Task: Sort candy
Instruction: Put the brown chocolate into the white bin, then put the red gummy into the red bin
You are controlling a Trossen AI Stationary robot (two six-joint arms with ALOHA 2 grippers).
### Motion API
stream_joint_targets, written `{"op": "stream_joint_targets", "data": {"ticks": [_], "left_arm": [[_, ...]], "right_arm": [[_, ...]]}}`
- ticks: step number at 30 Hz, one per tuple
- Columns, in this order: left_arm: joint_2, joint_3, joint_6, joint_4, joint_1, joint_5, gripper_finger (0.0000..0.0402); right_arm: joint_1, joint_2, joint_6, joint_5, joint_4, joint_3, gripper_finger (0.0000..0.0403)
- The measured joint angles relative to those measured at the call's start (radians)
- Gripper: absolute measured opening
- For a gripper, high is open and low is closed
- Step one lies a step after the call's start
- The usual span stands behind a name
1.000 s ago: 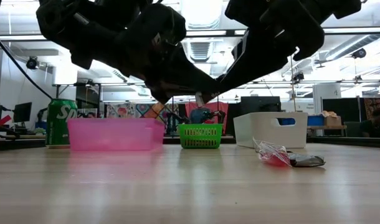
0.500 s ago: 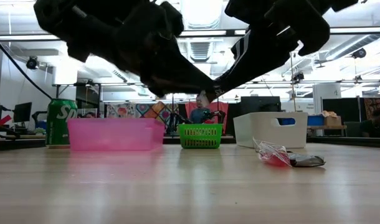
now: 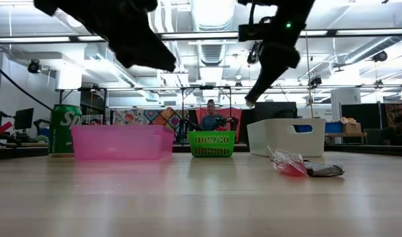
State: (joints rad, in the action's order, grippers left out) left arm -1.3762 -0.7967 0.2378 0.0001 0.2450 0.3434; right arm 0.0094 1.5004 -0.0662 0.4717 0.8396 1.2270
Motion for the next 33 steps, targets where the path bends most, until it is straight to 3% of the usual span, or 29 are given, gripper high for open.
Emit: {"op": "stream_joint_targets", "data": {"ticks": [4,9,17,26,33], "left_arm": [[0.045,0.008,0.037,-0.010,0.022,0.040,0.0116],[0.072,0.008,0.035,0.010,0.035,0.040,0.0116],[0.046,0.008,0.035,0.011,0.035,0.067,0.0116],[-0.015,0.008,0.032,0.017,0.035,0.067,0.0116],[-0.048,0.008,0.057,0.020,0.036,0.067,0.0116]], "right_arm": [[-0.137,-0.032,-0.013,-0.027,0.045,0.017,0.0027],[-0.363,-0.038,-0.068,-0.260,0.070,-0.009,0.0026],[-0.588,-0.010,-0.045,-0.278,-0.117,-0.123,0.0071],[-0.596,-0.030,-0.059,-0.298,-0.113,-0.156,0.0122],[-0.485,-0.131,-0.125,-0.386,-0.107,-0.153,0.0129]]}}
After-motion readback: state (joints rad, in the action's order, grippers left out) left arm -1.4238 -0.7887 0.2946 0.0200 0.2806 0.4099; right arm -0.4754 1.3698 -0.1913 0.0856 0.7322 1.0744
